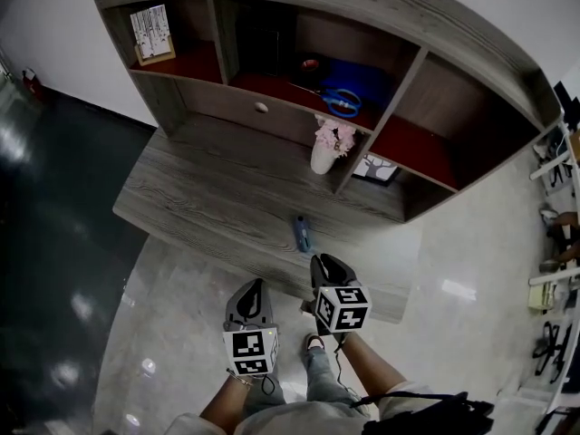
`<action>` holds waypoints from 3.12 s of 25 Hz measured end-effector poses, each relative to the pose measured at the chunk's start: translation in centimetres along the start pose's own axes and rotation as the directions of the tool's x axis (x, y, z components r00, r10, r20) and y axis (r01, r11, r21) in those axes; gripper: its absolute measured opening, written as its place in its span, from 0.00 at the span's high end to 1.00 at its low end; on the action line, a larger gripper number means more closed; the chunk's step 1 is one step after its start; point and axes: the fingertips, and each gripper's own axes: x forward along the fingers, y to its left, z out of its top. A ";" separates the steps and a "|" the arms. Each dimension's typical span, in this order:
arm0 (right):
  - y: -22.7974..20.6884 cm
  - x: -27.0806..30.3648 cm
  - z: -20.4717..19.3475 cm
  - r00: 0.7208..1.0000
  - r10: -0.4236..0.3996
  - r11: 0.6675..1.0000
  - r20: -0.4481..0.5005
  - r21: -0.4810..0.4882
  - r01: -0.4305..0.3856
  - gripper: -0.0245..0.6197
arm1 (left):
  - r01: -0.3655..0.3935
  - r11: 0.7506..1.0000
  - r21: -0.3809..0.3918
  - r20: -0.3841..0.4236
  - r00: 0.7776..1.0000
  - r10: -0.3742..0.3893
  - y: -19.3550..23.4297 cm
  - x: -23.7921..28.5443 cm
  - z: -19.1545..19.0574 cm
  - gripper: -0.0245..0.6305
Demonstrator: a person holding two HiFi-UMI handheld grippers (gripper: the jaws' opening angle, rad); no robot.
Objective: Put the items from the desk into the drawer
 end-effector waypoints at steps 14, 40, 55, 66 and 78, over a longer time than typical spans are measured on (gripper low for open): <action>-2.5 8.1 -2.8 0.987 -0.038 0.999 -0.157 0.001 0.039 0.82 | 0.014 1.000 0.008 -0.026 1.000 -0.014 3.1 4.2 -1.4 0.97; -3.0 10.4 -5.8 0.953 -0.075 0.997 -0.292 -0.033 0.068 0.80 | -0.008 0.999 -0.041 -0.082 0.997 0.005 6.6 4.3 -4.6 0.96; -2.1 9.3 -5.8 0.955 -0.120 0.989 -0.272 -0.119 0.090 0.81 | 0.001 0.998 -0.065 -0.090 0.996 -0.007 6.5 3.9 -5.5 0.97; -2.2 7.4 -5.2 0.966 -0.119 0.992 -0.229 -0.068 0.106 0.81 | 0.025 0.998 -0.049 -0.087 0.996 -0.029 5.2 3.7 -5.1 0.97; -3.6 3.8 -5.7 0.970 -0.138 0.990 -0.202 -0.024 0.136 0.81 | 0.087 0.996 -0.021 -0.079 0.993 -0.088 1.6 3.1 -4.8 0.96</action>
